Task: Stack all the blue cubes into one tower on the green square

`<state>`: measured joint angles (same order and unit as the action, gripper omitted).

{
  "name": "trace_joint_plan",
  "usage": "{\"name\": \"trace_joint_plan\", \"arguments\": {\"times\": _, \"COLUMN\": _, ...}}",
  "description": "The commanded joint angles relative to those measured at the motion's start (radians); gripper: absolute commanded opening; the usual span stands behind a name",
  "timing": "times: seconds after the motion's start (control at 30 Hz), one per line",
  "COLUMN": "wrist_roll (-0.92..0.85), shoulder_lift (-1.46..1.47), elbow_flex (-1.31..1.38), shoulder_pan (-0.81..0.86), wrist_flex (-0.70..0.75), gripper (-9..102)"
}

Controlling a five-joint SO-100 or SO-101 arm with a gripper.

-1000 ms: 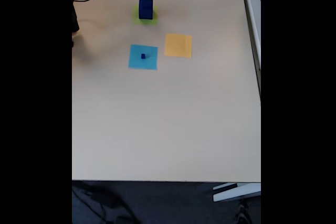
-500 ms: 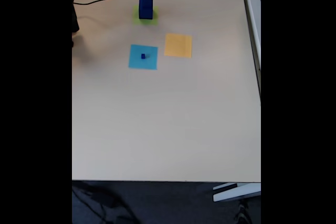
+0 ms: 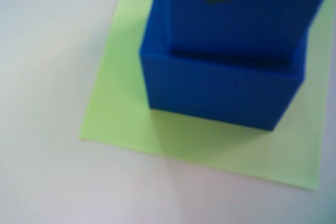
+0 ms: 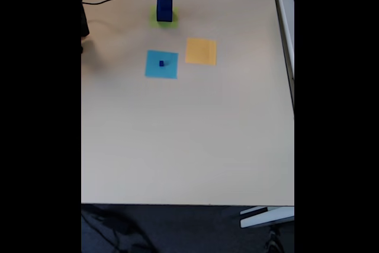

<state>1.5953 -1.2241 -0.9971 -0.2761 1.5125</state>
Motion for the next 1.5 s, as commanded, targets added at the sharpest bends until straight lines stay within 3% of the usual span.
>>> {"name": "trace_joint_plan", "arguments": {"times": 0.0, "wrist_roll": 0.003, "shoulder_lift": -0.097, "elbow_flex": 0.006, "shoulder_pan": 0.005, "wrist_flex": 0.002, "gripper": 0}}
{"name": "trace_joint_plan", "arguments": {"times": 1.47, "wrist_roll": -0.046, "shoulder_lift": -0.189, "elbow_flex": -0.003, "shoulder_pan": 0.092, "wrist_flex": 0.025, "gripper": 0}}
